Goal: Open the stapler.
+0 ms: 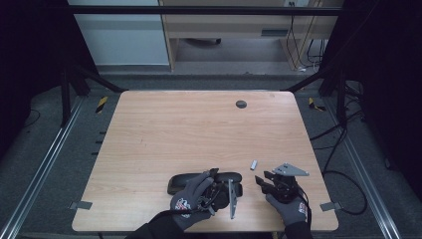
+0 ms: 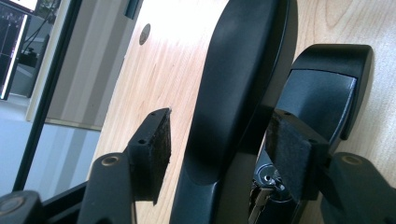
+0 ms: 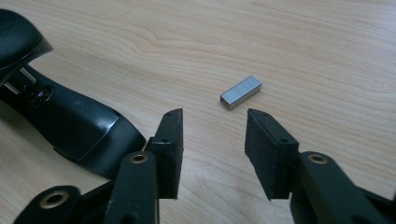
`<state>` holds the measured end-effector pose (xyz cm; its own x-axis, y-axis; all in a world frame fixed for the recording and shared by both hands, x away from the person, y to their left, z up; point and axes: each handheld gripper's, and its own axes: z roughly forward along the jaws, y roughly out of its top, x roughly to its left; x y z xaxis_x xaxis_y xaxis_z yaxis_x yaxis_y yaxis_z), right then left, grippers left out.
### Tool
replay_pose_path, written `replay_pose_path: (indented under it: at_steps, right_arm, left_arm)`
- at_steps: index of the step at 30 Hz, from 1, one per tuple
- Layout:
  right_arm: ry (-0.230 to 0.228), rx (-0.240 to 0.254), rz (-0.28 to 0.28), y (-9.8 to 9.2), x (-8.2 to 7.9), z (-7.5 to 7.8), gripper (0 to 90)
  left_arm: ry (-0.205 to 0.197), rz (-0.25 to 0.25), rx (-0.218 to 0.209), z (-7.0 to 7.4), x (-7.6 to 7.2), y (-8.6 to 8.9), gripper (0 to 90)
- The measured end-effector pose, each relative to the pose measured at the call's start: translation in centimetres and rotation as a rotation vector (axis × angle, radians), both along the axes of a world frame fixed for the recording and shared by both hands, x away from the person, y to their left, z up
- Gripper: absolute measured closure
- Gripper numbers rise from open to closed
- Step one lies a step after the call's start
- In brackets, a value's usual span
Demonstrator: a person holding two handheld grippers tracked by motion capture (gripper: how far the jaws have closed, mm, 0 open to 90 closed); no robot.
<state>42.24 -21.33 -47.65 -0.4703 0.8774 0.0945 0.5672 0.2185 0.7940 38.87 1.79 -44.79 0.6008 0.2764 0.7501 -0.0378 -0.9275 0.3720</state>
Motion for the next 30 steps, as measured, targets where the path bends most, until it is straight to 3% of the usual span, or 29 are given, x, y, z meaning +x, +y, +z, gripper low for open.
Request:
replay_pose_path:
  at_steps: [14, 30]
  right_arm:
    - [0.033, 0.001, 0.049, 0.8, -0.2, 0.1, 78.0]
    - [0.037, 0.008, 0.087, 1.6, -0.4, 0.0, 85.1]
  left_arm:
    - [-0.011, -0.002, 0.006, -0.2, -0.1, -0.1, 49.4]
    - [-0.045, -0.001, 0.045, -0.5, -0.4, -0.3, 54.1]
